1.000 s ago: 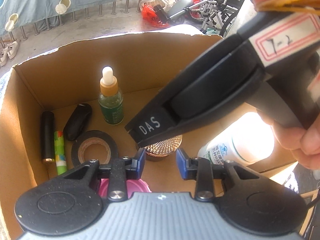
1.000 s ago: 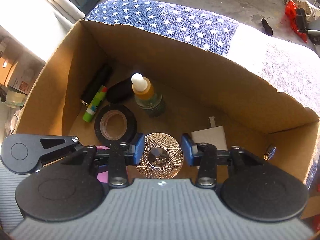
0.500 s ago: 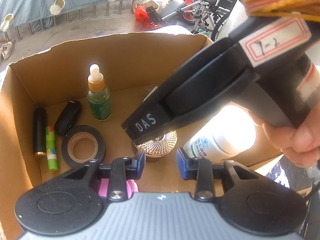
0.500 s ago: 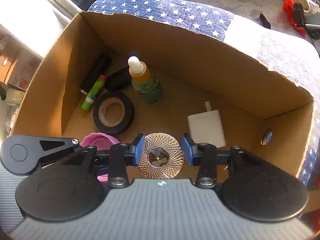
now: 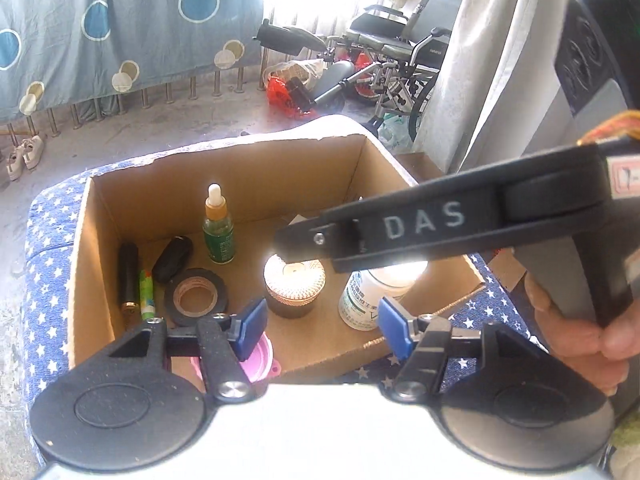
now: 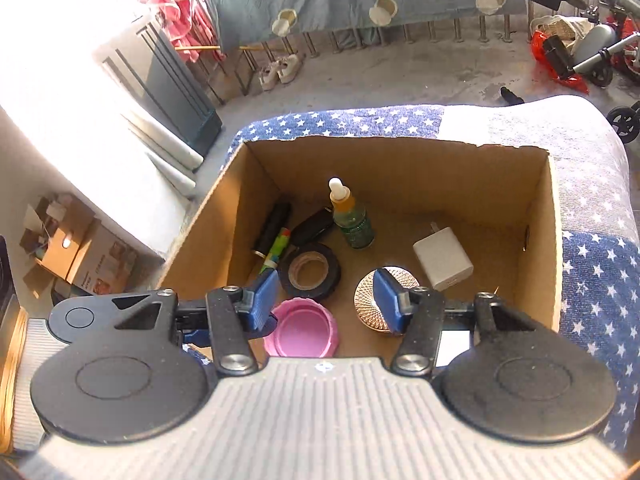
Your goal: Organize rigid objects
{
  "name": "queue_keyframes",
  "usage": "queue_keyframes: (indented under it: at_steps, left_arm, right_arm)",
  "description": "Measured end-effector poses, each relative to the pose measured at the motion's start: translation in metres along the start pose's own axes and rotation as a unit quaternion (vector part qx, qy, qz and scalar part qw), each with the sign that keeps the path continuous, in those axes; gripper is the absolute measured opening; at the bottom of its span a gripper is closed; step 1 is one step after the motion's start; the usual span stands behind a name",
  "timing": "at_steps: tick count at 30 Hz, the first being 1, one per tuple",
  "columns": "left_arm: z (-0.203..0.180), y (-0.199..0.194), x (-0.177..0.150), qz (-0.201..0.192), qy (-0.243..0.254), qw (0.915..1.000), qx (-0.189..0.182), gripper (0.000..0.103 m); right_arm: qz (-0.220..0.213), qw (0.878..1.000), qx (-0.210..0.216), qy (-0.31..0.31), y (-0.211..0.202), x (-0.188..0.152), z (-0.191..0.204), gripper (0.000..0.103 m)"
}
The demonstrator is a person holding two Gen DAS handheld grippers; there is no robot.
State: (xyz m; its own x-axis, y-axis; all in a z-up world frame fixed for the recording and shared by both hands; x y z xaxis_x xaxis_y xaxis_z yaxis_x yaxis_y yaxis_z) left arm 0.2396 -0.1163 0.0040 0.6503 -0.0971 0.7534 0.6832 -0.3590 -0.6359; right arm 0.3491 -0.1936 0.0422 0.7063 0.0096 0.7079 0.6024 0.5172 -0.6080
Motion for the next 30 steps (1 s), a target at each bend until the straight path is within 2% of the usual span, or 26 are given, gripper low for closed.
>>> queue_keyframes:
  at_steps: [5, 9, 12, 14, 16, 17, 21, 24, 27, 30]
  left_arm:
    - [0.0, -0.041, -0.012, -0.026, -0.004, 0.9996, 0.012, 0.069]
    - [0.014, -0.074, -0.019, -0.052, -0.02, 0.9975, 0.043, 0.069]
    - [0.044, -0.091, -0.019, -0.063, -0.036, 0.9934, 0.088, 0.07]
    - [0.075, -0.093, -0.018, -0.069, -0.048, 0.9859, 0.144, 0.076]
    - [0.105, -0.081, -0.02, -0.05, -0.064, 0.9772, 0.196, 0.077]
    - [0.117, -0.072, -0.022, -0.035, -0.074, 0.9746, 0.208, 0.076]
    - [0.14, -0.037, -0.027, 0.006, -0.115, 0.9745, 0.192, 0.073]
    - [0.143, -0.018, -0.027, 0.021, -0.124, 0.9725, 0.196, 0.069]
    - [0.144, -0.001, -0.029, 0.035, -0.127, 0.9727, 0.191, 0.057]
    - [0.144, 0.008, -0.039, 0.045, -0.131, 0.9725, 0.187, 0.042]
  right_arm:
    - [-0.061, 0.998, 0.009, 0.034, -0.055, -0.025, 0.007, 0.061]
    - [-0.082, 0.996, -0.024, 0.025, -0.084, -0.041, 0.003, 0.062]
    - [-0.086, 0.994, -0.063, 0.016, -0.101, -0.042, -0.015, 0.062]
    - [-0.09, 0.991, -0.099, 0.008, -0.104, -0.037, -0.035, 0.067]
    - [-0.075, 0.989, -0.131, 0.008, -0.093, -0.035, -0.057, 0.073]
    - [-0.059, 0.988, -0.143, 0.015, -0.083, -0.037, -0.07, 0.073]
    - [-0.007, 0.989, -0.147, 0.031, -0.04, -0.047, -0.098, 0.073]
    - [-0.009, 0.991, -0.125, 0.055, -0.019, -0.043, -0.105, 0.074]
    - [-0.009, 0.991, -0.121, 0.05, -0.011, -0.038, -0.105, 0.072]
    - [-0.012, 0.992, -0.115, 0.05, -0.015, -0.037, -0.102, 0.066]
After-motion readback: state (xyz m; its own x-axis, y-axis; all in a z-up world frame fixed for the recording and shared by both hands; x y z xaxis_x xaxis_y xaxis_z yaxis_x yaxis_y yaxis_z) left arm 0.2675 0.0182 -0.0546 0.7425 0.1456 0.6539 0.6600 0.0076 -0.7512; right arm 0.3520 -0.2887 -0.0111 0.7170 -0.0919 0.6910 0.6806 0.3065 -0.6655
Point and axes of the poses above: each gripper's, at about its wrist camera, not at the fingertips, and y roughly the way its jaws point, z to its left, x to its top, the point moved 6 cm from there along y, roughly the way its jaws point, and after that the axes turned 10 degrees about -z, right-handed, at the moved point
